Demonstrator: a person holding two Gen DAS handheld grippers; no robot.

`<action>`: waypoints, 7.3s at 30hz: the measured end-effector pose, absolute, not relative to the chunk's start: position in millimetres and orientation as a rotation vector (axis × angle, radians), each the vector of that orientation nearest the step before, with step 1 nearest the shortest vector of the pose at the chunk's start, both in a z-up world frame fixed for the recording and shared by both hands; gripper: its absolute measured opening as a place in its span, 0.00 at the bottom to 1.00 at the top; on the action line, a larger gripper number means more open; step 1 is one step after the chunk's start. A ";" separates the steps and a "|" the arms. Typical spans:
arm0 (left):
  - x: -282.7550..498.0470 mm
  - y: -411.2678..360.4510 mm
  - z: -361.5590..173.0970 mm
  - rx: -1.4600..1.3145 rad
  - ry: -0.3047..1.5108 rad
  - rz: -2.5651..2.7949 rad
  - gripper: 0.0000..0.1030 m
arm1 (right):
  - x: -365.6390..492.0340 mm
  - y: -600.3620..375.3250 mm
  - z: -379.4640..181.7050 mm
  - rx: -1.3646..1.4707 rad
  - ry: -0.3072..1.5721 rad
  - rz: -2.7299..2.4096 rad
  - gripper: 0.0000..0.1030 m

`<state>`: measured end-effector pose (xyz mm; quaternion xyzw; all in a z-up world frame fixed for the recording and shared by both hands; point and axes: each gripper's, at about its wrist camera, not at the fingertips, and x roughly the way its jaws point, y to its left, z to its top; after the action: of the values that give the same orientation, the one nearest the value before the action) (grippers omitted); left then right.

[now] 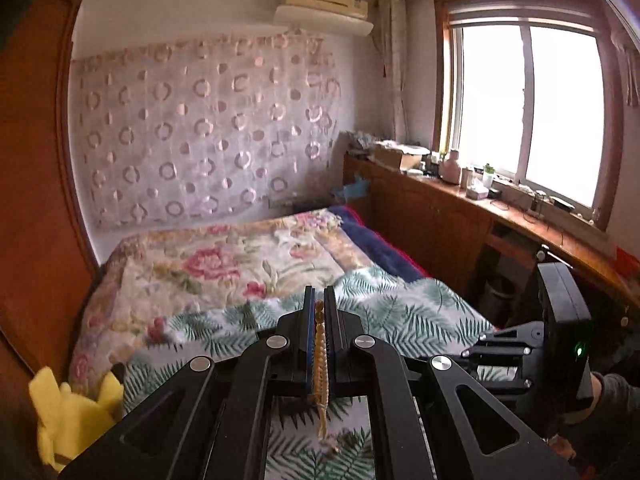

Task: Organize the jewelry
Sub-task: 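Drop the pearl necklace into the box with the left tool while the right tool drops the bangle, then withdraw both tools from the box back to the remaining jewelry, then grasp the long cream bead necklace with the right tool, then lift the cream bead necklace high with the right tool toward the box, then lower the bead necklace into the box and open the right tool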

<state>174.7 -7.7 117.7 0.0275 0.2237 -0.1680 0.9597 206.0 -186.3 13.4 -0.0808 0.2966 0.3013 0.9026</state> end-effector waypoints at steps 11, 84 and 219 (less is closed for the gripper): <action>212.2 -16.2 147.0 0.064 0.410 -0.334 0.03 | 233.8 -185.9 27.0 -0.170 0.588 0.617 0.04; 215.8 21.2 -61.6 -0.023 0.844 -0.244 0.83 | 223.6 -198.0 -80.5 -0.152 0.837 0.599 0.15; 303.0 -13.9 2.1 0.017 0.736 -0.338 0.05 | 272.6 -177.3 122.8 -0.217 0.388 0.602 0.08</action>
<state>303.0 -13.9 2.1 0.0080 0.3578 -0.1644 0.9192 272.6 -177.3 122.8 -0.1062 0.1893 0.2942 0.9308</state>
